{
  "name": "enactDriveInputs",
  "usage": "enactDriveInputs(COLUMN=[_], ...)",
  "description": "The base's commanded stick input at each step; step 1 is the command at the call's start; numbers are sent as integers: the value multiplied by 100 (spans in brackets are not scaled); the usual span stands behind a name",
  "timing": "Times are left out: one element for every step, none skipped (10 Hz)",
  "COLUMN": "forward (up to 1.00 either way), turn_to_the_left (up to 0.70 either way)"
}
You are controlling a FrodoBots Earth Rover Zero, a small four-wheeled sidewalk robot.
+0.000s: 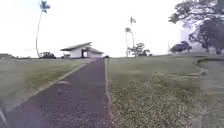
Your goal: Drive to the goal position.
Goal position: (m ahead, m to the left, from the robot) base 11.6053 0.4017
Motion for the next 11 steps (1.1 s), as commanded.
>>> enactDriveInputs(forward=[85,85,85,85,85,85,85,85,85,85,85], turn_to_the_left=[25,32,33,33,26,9,0,0,0,0,0])
